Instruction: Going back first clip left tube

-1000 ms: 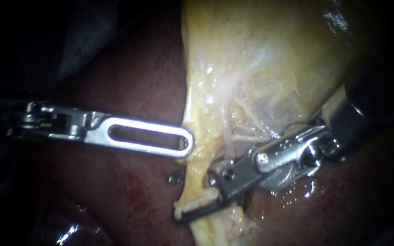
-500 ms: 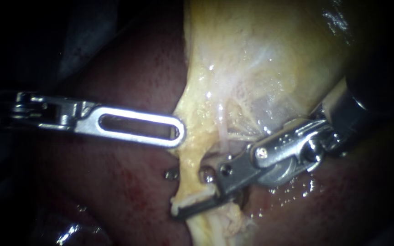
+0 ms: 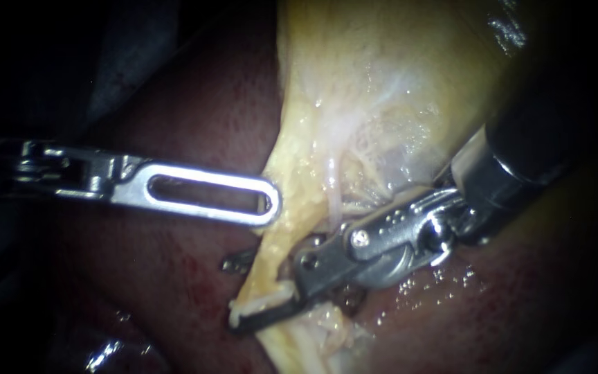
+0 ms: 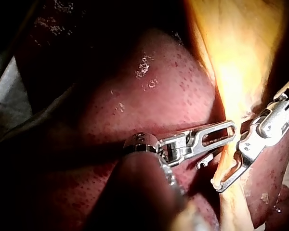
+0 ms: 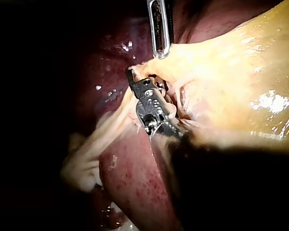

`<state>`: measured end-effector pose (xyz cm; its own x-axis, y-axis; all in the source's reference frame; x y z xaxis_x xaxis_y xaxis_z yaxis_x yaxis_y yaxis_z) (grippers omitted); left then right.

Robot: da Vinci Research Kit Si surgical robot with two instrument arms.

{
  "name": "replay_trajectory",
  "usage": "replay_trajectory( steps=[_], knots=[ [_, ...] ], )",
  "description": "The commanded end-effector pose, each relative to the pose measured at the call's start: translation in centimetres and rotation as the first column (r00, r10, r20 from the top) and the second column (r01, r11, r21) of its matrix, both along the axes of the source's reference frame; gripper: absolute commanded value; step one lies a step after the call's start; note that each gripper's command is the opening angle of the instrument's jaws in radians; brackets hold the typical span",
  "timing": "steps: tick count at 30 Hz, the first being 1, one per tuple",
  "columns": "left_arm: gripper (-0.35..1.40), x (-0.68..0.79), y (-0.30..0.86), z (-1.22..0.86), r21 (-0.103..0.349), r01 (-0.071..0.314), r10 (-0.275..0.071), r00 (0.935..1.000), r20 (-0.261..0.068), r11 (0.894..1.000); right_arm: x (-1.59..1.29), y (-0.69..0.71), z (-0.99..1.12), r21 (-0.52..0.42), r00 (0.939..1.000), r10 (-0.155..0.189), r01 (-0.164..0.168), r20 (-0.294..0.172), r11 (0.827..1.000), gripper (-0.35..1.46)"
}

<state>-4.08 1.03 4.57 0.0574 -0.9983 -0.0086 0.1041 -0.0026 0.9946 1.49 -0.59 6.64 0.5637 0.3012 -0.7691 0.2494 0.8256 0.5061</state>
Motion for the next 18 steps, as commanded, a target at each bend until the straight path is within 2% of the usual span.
replay_trajectory(
  steps=[1,4,10,13,18],
  knots=[
    [-0.35,0.00,0.00,0.01,0.000,-0.001,0.001,1.0000,0.000,1.000,-0.02,0.00,-0.03,0.027,0.9998,0.016,-0.017,0.012,1.000,0.40],
    [-0.35,0.01,0.01,0.02,0.000,-0.001,0.001,1.0000,0.000,1.000,-0.09,-0.02,-0.05,0.085,0.9971,0.057,-0.061,0.051,0.995,0.41],
    [-0.35,0.03,0.02,0.04,0.000,-0.001,0.001,1.0000,0.000,1.000,-0.25,-0.02,-0.14,0.168,0.9919,0.091,-0.105,0.088,0.980,0.39],
    [-0.35,0.03,0.02,0.04,0.000,-0.001,0.001,1.0000,0.000,1.000,-0.31,0.03,-0.20,0.214,0.9901,0.119,-0.132,0.075,0.968,0.38],
    [-0.35,0.03,0.02,0.04,0.000,-0.001,0.001,1.0000,0.000,1.000,-0.34,0.09,-0.25,0.217,0.9889,0.130,-0.143,0.072,0.966,0.40]
  ],
)
